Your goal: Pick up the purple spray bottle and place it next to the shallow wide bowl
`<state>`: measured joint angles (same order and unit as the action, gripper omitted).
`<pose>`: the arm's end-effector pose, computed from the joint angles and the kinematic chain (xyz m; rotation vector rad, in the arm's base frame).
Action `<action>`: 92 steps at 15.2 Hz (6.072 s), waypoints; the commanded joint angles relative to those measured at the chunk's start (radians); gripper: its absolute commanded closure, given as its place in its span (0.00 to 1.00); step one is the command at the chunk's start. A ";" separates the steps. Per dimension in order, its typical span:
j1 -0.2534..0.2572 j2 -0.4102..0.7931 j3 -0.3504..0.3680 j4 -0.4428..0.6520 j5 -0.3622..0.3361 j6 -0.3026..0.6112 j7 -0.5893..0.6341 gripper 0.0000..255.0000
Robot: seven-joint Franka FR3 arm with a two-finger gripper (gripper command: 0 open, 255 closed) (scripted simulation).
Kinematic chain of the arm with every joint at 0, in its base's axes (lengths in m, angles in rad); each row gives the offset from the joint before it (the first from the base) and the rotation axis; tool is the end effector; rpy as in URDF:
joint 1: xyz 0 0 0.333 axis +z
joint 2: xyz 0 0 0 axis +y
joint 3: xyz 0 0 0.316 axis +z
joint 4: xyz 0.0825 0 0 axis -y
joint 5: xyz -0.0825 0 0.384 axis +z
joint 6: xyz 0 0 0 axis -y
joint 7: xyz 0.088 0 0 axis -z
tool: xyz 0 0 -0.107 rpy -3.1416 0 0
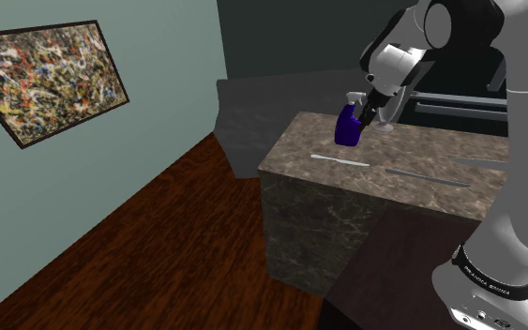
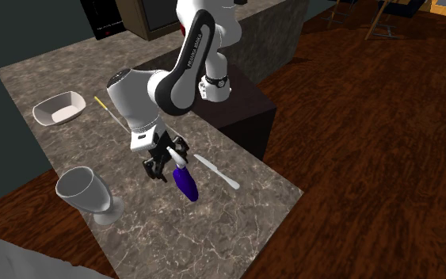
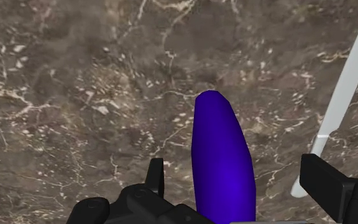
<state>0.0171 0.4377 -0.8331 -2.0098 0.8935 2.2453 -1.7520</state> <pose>0.4405 -0.4069 0.2997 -2.9487 -0.6011 -0.5387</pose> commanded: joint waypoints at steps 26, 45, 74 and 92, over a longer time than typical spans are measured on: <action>0.058 -0.100 -0.071 0.023 -0.127 -0.063 0.105 1.00; 0.128 -0.244 -0.152 0.130 -0.319 -0.209 0.277 1.00; 0.106 -0.274 -0.183 0.484 -0.399 -0.551 0.428 1.00; 0.001 -0.774 -0.201 0.087 -0.819 -0.448 0.337 1.00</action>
<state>0.0321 -0.3192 -1.0296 -1.9103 0.0902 1.7983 -1.4009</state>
